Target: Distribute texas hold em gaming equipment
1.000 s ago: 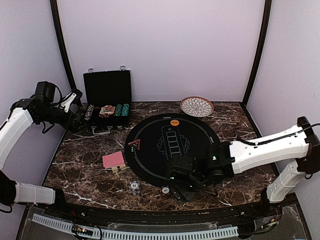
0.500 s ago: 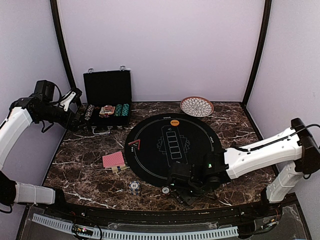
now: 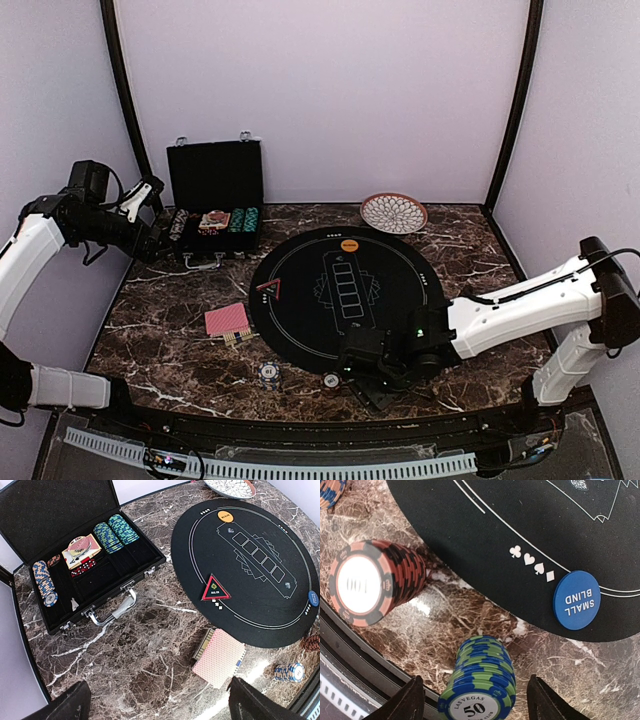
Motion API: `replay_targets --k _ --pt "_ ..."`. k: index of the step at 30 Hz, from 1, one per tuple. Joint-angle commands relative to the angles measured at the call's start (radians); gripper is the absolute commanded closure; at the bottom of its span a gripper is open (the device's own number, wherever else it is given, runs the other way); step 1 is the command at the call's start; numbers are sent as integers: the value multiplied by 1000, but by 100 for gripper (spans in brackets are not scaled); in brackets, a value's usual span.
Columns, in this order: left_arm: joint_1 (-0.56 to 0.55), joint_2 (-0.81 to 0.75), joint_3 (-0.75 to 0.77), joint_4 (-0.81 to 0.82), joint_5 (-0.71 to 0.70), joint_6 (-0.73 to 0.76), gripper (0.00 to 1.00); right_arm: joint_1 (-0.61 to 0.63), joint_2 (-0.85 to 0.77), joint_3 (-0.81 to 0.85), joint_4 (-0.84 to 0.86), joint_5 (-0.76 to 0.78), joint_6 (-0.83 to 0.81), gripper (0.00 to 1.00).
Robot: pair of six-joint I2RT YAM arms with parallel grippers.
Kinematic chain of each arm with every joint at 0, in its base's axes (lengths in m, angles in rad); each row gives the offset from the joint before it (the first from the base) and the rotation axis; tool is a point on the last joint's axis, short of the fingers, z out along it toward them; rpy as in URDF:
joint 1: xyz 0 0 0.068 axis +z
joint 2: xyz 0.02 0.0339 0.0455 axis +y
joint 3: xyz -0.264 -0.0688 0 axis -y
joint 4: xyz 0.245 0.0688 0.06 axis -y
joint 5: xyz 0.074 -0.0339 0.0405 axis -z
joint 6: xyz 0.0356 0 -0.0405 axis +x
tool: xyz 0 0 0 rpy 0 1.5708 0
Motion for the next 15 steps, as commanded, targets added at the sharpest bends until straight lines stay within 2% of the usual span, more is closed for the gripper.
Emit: replay_targets --k 1,15 --pt "6 -25 22 -13 7 -2 1 -10 -1 -3 20 13 -2 31" --pt "6 -24 27 -11 4 -3 1 -24 -2 -7 23 19 -8 42"
